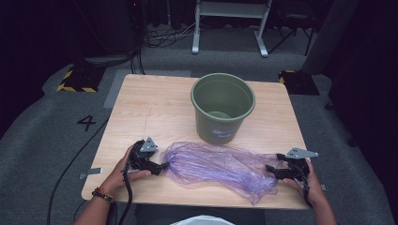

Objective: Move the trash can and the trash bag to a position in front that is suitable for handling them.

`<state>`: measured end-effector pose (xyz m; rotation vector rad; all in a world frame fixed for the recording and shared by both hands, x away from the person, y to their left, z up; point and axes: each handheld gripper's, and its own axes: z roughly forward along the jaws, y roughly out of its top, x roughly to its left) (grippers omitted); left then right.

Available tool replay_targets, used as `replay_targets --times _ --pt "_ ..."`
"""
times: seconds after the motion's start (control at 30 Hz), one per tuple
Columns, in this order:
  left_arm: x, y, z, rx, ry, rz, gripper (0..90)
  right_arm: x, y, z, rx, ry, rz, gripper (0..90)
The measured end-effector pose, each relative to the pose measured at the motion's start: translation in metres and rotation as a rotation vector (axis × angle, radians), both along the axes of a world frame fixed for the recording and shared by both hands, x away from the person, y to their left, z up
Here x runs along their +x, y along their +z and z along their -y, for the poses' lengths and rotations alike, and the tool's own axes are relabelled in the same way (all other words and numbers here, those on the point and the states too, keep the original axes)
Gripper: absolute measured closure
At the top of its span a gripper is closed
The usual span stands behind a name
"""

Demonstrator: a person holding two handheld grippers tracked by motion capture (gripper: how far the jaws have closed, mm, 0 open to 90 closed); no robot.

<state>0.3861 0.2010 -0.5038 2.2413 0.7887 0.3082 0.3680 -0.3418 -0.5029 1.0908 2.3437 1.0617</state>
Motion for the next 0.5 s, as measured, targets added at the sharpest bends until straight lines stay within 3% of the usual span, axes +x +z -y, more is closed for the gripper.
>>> replay_targets --times 0.5 --pt "-0.0008 0.0002 0.0 0.002 0.006 0.005 12.9 0.0 0.0 0.0 -0.002 -0.007 0.0 25.0"
